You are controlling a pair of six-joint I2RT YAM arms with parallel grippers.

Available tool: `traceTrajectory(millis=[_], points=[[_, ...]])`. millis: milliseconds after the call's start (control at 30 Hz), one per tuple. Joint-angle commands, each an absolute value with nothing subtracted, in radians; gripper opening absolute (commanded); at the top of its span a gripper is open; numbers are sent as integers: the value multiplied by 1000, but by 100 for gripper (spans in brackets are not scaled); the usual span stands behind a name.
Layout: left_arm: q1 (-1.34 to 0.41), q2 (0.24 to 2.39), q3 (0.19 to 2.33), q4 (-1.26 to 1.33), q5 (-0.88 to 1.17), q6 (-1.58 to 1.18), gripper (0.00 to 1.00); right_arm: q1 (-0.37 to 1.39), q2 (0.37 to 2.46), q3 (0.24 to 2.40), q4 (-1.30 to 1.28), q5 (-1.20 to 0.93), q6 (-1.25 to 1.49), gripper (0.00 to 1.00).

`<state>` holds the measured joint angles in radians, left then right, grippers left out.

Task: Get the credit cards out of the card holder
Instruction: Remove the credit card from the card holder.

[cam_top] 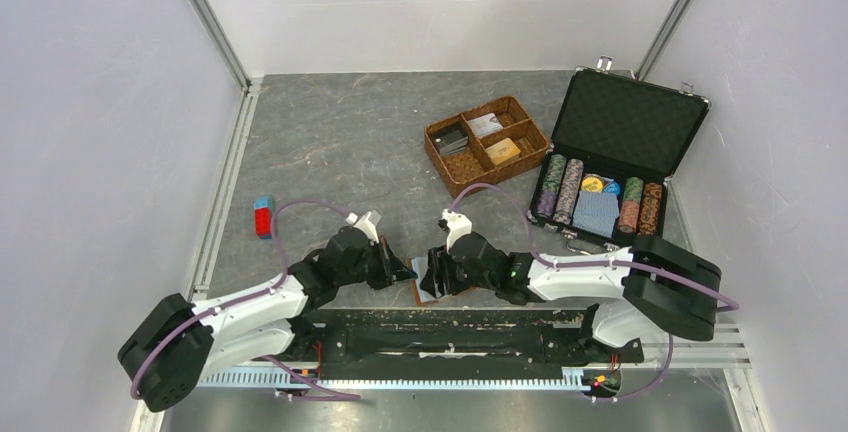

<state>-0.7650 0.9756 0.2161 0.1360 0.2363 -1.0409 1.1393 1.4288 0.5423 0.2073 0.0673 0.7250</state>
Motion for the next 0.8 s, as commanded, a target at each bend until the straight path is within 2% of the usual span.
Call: traceTrajectory(millis=[0, 133, 500, 767], points=[[-765, 954, 242, 143, 225, -1019, 2, 1146, 1416, 562, 207, 94, 729, 55], [-765, 957, 242, 140, 226, -1018, 2, 1146, 1397, 557, 173, 120, 730, 53], [-765, 953, 241, 120, 216, -1015, 2, 1144, 1333, 540, 127, 163, 726, 54], [-765, 948, 239, 115, 213, -1014, 2, 1138, 1287, 550, 5, 260, 710, 54]])
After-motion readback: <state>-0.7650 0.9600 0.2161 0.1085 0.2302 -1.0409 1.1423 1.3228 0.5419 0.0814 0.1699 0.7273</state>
